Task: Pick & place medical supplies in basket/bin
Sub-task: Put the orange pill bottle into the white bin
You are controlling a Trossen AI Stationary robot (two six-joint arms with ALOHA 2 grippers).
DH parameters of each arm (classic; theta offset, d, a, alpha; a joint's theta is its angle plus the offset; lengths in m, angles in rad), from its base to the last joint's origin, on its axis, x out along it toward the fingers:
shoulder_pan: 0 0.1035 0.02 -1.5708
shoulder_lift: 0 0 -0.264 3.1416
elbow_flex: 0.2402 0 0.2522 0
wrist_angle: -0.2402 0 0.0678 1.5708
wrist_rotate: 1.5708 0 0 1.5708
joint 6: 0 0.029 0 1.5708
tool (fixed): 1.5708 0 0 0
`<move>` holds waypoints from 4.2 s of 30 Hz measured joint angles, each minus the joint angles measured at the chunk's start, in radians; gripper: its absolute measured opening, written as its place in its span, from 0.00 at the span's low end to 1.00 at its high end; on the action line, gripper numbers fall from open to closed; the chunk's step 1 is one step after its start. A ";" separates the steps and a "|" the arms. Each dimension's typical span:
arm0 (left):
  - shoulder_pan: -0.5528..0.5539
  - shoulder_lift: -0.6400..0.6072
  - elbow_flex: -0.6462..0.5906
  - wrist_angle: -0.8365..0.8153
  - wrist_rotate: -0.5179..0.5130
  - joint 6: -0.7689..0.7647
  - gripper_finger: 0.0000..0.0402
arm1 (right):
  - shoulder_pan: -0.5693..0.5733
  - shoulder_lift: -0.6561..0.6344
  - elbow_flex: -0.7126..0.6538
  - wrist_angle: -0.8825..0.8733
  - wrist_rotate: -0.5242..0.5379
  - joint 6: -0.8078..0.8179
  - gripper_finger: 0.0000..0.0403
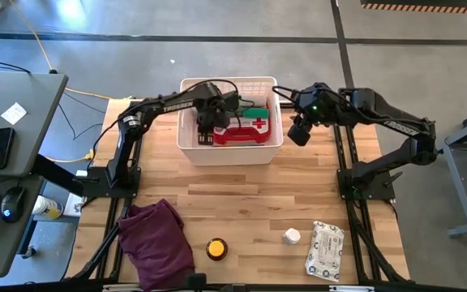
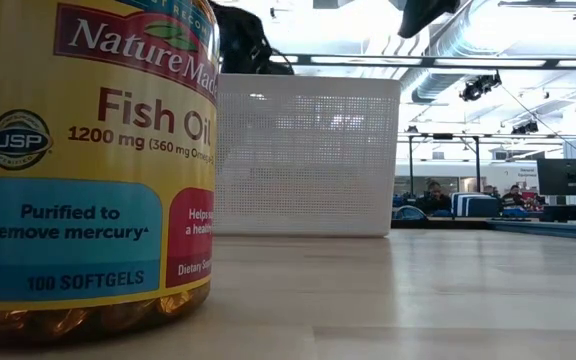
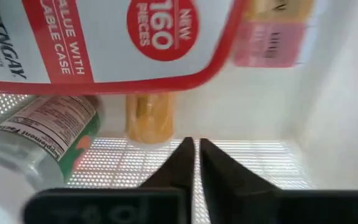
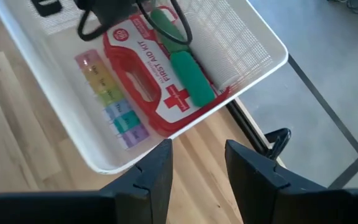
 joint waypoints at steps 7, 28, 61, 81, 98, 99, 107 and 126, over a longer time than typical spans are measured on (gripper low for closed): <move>0.000 -0.001 0.089 -0.037 0.038 0.000 0.07 | -0.052 0.000 0.000 0.006 -0.004 -0.020 0.34; 0.071 -0.004 -0.240 0.225 -0.065 -0.022 0.72 | -0.100 0.000 0.000 0.028 -0.091 -0.048 0.34; 0.046 0.001 -0.291 0.285 -0.052 -0.055 0.89 | -0.096 -0.008 0.000 -0.015 -0.197 -0.041 0.34; 0.044 0.001 -0.256 0.245 -0.024 -0.056 0.43 | -0.096 -0.007 0.000 -0.016 -0.222 -0.043 0.34; 0.046 0.001 -0.072 0.158 -0.074 -0.078 0.24 | -0.096 -0.007 0.000 -0.016 -0.222 -0.042 0.34; 0.046 0.001 -0.072 0.166 -0.091 -0.079 0.30 | -0.096 -0.007 0.000 -0.016 -0.222 -0.037 0.34; 0.046 0.001 -0.120 0.208 -0.084 -0.078 0.80 | -0.096 -0.007 0.000 -0.017 -0.224 -0.016 0.34; 0.046 -0.003 -0.295 0.345 -0.171 -0.069 0.86 | -0.096 -0.007 0.000 -0.031 -0.230 -0.035 0.34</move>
